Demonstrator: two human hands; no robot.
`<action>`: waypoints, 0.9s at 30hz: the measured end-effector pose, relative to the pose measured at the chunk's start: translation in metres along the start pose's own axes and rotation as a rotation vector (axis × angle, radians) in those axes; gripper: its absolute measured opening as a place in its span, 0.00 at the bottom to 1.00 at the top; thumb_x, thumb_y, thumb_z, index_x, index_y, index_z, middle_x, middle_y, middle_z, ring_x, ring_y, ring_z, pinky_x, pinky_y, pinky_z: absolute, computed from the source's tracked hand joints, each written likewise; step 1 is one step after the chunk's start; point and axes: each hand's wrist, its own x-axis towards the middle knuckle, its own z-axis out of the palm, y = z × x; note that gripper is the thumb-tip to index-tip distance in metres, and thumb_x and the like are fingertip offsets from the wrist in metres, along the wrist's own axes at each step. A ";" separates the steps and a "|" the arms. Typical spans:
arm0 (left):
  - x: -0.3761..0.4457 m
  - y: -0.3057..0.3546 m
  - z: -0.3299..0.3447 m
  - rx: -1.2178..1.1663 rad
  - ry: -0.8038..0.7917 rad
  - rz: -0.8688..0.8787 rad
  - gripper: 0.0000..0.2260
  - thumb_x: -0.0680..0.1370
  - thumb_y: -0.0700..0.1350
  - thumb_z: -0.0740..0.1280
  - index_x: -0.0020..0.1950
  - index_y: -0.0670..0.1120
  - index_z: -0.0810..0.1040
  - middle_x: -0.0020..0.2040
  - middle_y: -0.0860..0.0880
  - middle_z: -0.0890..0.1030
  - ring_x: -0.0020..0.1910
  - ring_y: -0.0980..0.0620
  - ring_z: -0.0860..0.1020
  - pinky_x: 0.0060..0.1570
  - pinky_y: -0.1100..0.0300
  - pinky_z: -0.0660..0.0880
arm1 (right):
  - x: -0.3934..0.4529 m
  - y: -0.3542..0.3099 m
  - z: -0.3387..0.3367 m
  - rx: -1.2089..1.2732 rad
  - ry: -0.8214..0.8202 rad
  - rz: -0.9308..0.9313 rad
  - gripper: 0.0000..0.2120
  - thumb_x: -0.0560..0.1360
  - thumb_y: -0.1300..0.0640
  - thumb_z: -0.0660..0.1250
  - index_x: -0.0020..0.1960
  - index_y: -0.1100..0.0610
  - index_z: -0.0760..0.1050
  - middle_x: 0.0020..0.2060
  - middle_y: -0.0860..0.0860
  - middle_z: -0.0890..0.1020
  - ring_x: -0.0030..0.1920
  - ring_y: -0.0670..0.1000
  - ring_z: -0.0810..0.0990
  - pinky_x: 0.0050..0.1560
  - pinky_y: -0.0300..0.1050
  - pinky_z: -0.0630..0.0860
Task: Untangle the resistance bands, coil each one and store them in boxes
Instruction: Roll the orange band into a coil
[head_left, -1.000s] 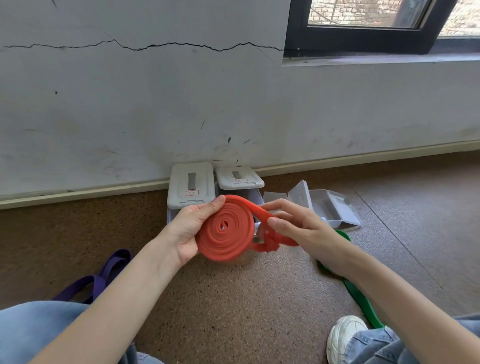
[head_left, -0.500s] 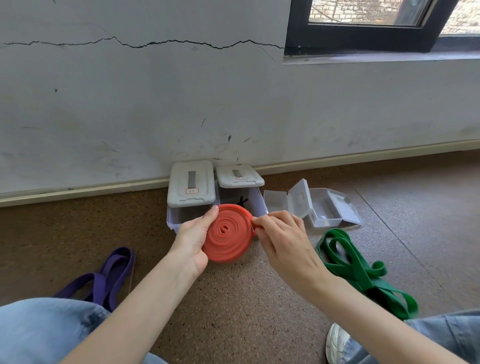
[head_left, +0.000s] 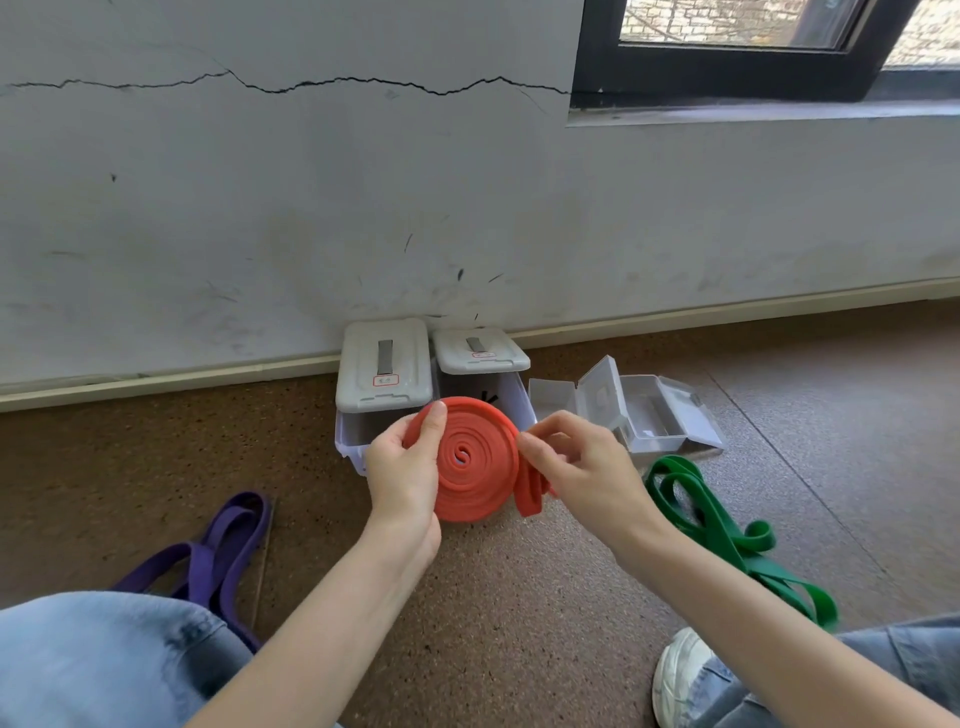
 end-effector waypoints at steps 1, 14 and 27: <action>-0.002 -0.004 0.002 -0.007 0.024 -0.004 0.04 0.76 0.45 0.67 0.44 0.47 0.79 0.38 0.48 0.82 0.40 0.51 0.80 0.44 0.56 0.77 | -0.001 0.001 0.002 -0.020 -0.016 0.004 0.05 0.74 0.53 0.69 0.44 0.54 0.75 0.35 0.48 0.82 0.29 0.39 0.77 0.36 0.30 0.72; -0.003 -0.006 -0.010 0.211 -0.463 -0.024 0.12 0.70 0.52 0.71 0.52 0.50 0.80 0.49 0.49 0.84 0.49 0.54 0.81 0.48 0.60 0.78 | 0.007 0.003 -0.017 0.151 -0.140 0.094 0.13 0.70 0.70 0.69 0.48 0.53 0.76 0.51 0.46 0.79 0.45 0.53 0.82 0.49 0.52 0.81; -0.009 -0.010 -0.013 0.149 -0.398 -0.333 0.06 0.72 0.43 0.71 0.46 0.43 0.83 0.38 0.45 0.85 0.35 0.50 0.82 0.35 0.61 0.76 | 0.000 0.010 -0.013 -0.128 -0.205 -0.048 0.13 0.70 0.66 0.71 0.50 0.52 0.76 0.47 0.46 0.80 0.38 0.46 0.75 0.44 0.39 0.75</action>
